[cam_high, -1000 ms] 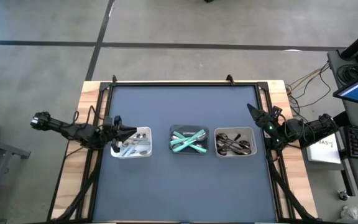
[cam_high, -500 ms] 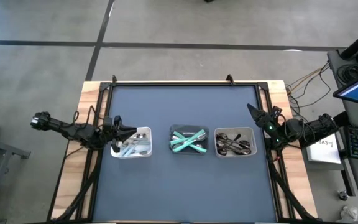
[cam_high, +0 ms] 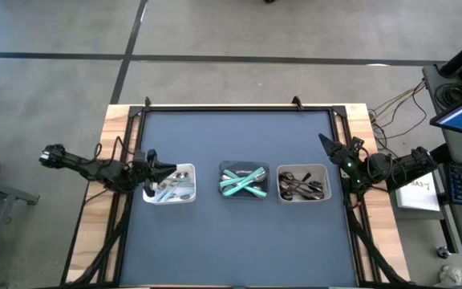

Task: Sort silverware by color (type)
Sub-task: Return to Home Position

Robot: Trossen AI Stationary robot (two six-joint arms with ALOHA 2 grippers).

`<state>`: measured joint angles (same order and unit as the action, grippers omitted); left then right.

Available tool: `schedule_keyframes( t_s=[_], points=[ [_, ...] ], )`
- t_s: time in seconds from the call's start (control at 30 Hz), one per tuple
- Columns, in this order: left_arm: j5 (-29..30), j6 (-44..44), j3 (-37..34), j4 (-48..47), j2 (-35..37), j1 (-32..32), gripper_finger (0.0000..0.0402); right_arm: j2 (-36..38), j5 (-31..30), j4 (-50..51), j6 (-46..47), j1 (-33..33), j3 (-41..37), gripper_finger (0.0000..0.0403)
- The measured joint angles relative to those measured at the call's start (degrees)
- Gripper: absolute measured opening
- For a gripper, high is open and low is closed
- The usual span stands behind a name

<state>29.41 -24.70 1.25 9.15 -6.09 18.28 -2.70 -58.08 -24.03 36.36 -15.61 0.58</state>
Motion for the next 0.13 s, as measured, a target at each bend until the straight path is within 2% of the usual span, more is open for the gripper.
schedule_keyframes(
  t_s=[0.13],
  points=[
    [0.0,-0.01,0.01,0.0,0.0,0.0,0.0039,0.0,0.0,-0.01,0.02,0.0,0.0,0.0043]
  ],
)
